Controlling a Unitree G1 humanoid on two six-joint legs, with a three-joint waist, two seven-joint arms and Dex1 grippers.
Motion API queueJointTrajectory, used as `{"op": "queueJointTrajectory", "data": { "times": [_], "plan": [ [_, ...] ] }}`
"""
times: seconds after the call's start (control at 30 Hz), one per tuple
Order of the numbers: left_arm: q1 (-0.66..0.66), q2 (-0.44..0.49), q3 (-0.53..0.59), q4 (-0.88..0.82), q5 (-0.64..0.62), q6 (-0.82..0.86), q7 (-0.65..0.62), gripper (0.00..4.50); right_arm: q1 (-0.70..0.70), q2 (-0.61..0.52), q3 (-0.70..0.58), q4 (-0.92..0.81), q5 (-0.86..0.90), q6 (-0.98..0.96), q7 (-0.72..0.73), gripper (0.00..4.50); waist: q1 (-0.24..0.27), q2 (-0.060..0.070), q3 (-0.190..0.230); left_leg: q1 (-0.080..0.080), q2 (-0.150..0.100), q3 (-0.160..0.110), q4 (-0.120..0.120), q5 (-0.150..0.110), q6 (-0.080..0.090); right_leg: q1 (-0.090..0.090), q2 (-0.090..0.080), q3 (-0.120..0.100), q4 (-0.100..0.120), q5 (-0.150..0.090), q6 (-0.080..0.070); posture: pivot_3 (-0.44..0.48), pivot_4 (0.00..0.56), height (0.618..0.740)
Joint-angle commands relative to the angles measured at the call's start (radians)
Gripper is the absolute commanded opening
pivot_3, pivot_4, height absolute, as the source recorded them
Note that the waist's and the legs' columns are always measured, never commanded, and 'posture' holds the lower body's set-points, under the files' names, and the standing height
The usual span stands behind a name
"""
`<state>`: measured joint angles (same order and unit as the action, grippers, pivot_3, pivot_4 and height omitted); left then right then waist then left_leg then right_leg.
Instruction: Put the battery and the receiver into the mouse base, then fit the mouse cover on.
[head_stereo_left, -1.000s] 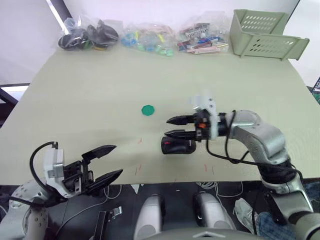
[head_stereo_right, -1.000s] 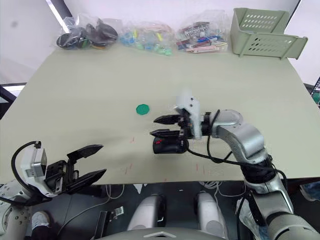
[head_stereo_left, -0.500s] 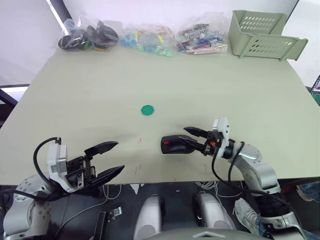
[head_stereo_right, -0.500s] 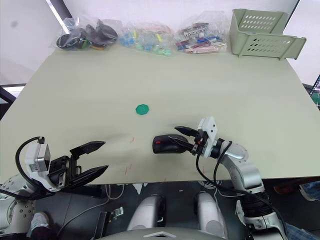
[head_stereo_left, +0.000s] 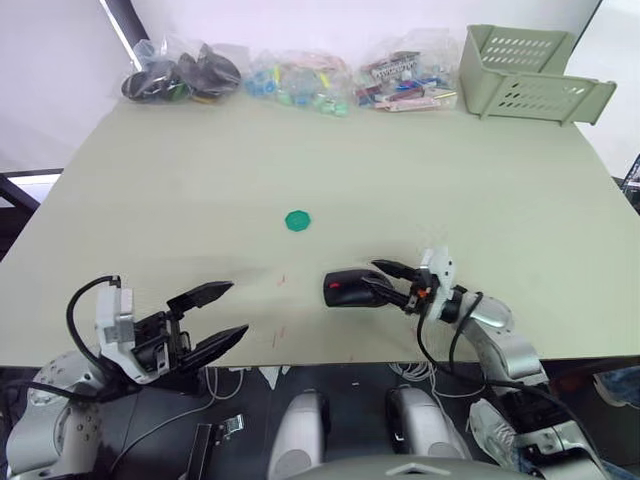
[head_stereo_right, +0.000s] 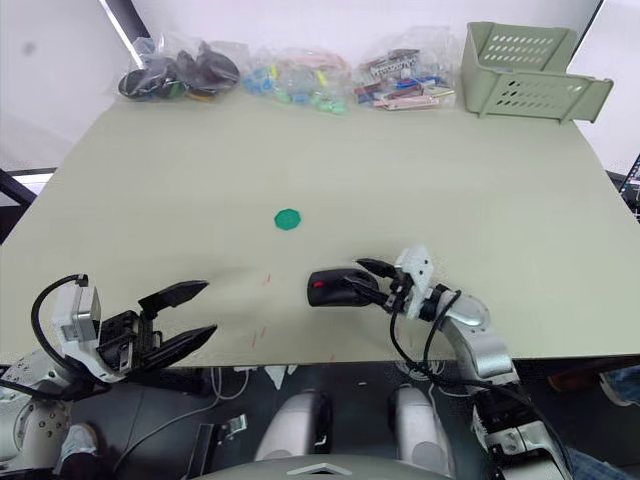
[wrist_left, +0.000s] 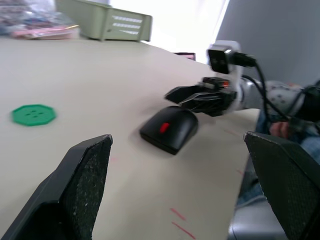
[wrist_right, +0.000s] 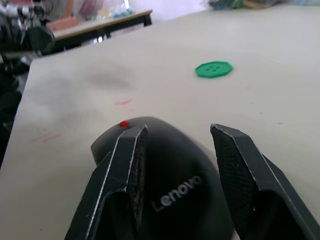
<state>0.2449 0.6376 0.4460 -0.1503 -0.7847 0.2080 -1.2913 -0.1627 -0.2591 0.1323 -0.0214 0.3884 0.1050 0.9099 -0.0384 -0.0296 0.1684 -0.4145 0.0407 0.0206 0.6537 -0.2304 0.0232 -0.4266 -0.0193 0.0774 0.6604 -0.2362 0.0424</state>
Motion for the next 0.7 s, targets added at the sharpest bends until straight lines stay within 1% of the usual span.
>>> {"op": "queueJointTrajectory", "data": {
  "times": [0.03, 0.13, 0.23, 0.27, 0.3, 0.33, 0.37, 0.57, 0.7],
  "plan": [
    [0.003, -0.005, 0.033, -0.053, -0.008, -0.003, 0.056, 4.50, 0.012, -0.064, -0.071, -0.145, 0.096, 0.065, 0.019, 2.12, -0.001, -0.001, 0.000, 0.000, 0.000, 0.000, 0.000, 0.000, 0.000, 0.000, 0.000, 0.000, -0.001, 0.000, 0.000, 0.000, 0.150, 0.740],
    [0.015, -0.018, 0.043, -0.062, -0.024, 0.040, 0.135, 4.50, 0.073, -0.181, -0.156, -0.243, 0.172, 0.141, 0.050, 2.12, 0.000, -0.001, 0.000, 0.000, 0.000, 0.001, -0.001, 0.000, 0.000, 0.000, 0.000, 0.000, -0.001, 0.000, 0.000, 0.000, 0.150, 0.740],
    [0.033, -0.046, 0.049, -0.075, 0.006, 0.040, 0.218, 4.50, 0.159, -0.285, -0.280, -0.299, 0.226, 0.192, 0.047, 2.80, 0.003, 0.001, 0.001, -0.001, -0.001, 0.002, -0.001, 0.000, 0.000, 0.000, 0.000, -0.001, -0.001, 0.000, 0.001, 0.000, 0.150, 0.740],
    [0.044, -0.051, 0.049, -0.079, 0.021, 0.036, 0.238, 4.50, 0.191, -0.314, -0.314, -0.311, 0.236, 0.198, 0.050, 3.27, 0.003, 0.000, 0.001, -0.001, -0.001, 0.002, -0.001, 0.000, 0.000, 0.000, 0.001, -0.001, -0.001, -0.001, 0.002, 0.000, 0.150, 0.740],
    [0.059, -0.054, 0.051, -0.082, 0.035, 0.037, 0.262, 4.50, 0.231, -0.342, -0.350, -0.320, 0.240, 0.197, 0.058, 3.62, 0.003, 0.000, 0.001, -0.001, -0.001, 0.002, -0.001, 0.000, 0.000, 0.000, 0.001, -0.001, -0.001, -0.002, 0.003, 0.000, 0.150, 0.740],
    [0.075, -0.056, 0.051, -0.084, 0.054, 0.034, 0.282, 4.50, 0.270, -0.365, -0.382, -0.326, 0.244, 0.195, 0.070, 4.15, 0.003, -0.001, 0.000, -0.001, -0.001, 0.002, -0.001, 0.000, 0.000, 0.000, 0.001, -0.001, -0.001, -0.002, 0.003, 0.000, 0.150, 0.740],
    [0.089, -0.057, 0.051, -0.087, 0.070, 0.030, 0.296, 4.50, 0.304, -0.383, -0.410, -0.331, 0.250, 0.195, 0.079, 4.42, 0.003, -0.001, 0.000, 0.000, -0.001, 0.002, -0.001, 0.000, 0.000, 0.001, 0.001, -0.001, -0.001, -0.002, 0.004, 0.000, 0.150, 0.740],
    [0.151, -0.063, 0.063, -0.088, 0.104, 0.022, 0.339, 4.50, 0.459, -0.429, -0.535, -0.331, 0.268, 0.171, 0.127, 4.42, -0.002, -0.001, 0.000, 0.001, 0.000, 0.002, 0.000, 0.000, 0.000, 0.001, 0.002, 0.000, -0.001, -0.003, 0.004, 0.000, 0.150, 0.740],
    [0.164, -0.071, 0.061, -0.093, 0.131, 0.010, 0.377, 4.50, 0.496, -0.418, -0.555, -0.321, 0.265, 0.159, 0.136, 4.42, -0.001, -0.001, 0.000, 0.001, 0.000, 0.001, 0.000, 0.000, 0.000, 0.001, 0.001, 0.001, -0.001, -0.003, 0.004, 0.000, 0.150, 0.740]
  ]
}}
